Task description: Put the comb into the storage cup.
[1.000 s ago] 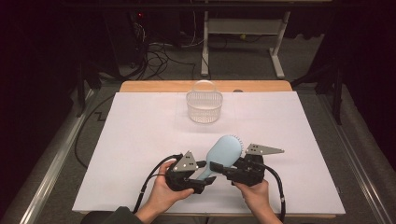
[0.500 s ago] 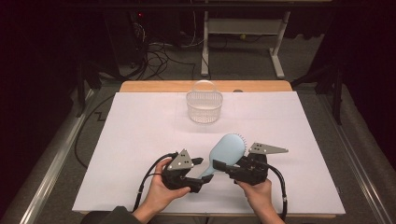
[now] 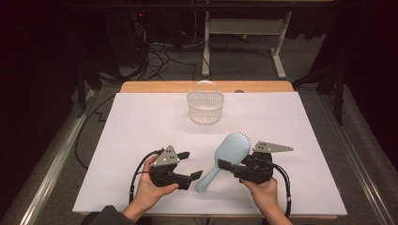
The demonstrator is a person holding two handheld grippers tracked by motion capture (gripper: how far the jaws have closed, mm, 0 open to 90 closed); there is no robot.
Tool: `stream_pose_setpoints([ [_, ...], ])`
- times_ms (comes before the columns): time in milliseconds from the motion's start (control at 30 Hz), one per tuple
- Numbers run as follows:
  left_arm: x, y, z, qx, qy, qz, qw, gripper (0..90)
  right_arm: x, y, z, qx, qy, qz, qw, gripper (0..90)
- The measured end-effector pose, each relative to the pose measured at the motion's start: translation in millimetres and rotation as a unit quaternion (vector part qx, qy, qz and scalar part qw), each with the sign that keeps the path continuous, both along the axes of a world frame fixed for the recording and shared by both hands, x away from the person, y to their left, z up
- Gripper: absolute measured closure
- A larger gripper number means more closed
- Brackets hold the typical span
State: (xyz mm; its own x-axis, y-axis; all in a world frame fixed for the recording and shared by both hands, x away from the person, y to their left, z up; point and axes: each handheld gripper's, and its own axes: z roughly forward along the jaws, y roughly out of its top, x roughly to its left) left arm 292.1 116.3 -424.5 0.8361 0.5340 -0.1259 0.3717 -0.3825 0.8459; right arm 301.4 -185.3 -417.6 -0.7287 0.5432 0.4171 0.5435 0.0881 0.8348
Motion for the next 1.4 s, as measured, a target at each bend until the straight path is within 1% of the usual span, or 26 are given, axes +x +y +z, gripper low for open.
stream_pose_setpoints([
  [167,3.4,15.3,0.1,-0.003,0.005,0.022,0.9997,21.9,1.9,-4.7,2.5,-0.006,-0.002,-0.006,1.0,54.4],
  [267,4.3,24.0,0.0,0.0,0.005,0.035,0.9994,21.1,2.7,-8.4,4.7,-0.008,-0.003,-0.01,0.9999,54.4],
  [400,5.5,35.0,-1.0,0.0,0.009,0.047,0.9988,20.6,3.9,-14.4,7.1,-0.01,-0.003,-0.017,0.9998,54.4],
  [467,5.7,39.1,-1.3,0.0,0.008,0.053,0.9986,20.6,4.5,-17.4,8.0,-0.011,-0.003,-0.02,0.9997,54.4],
  [767,6.0,53.0,-3.5,-0.005,0.005,0.069,0.9976,19.9,6.1,-26.3,10.5,-0.013,-0.003,-0.026,0.9996,54.3],
  [933,5.6,60.9,-5.7,0.002,-0.001,0.066,0.9978,18.5,7.2,-28.4,11.8,-0.015,-0.002,-0.032,0.9994,54.3],
  [1033,5.3,65.6,-6.5,-0.001,-0.002,0.068,0.9977,17.3,8.7,-29.5,13.6,-0.02,-0.004,-0.038,0.9991,54.3],
  [1300,6.0,78.6,-10.0,-0.007,0.003,0.083,0.9965,17.3,12.4,-35.4,18.9,-0.016,0.0,-0.054,0.9984,54.1],
  [1400,5.9,83.7,-11.1,-0.004,0.003,0.09,0.9959,17.3,13.2,-37.9,20.6,-0.014,0.001,-0.061,0.9981,54.1],
])
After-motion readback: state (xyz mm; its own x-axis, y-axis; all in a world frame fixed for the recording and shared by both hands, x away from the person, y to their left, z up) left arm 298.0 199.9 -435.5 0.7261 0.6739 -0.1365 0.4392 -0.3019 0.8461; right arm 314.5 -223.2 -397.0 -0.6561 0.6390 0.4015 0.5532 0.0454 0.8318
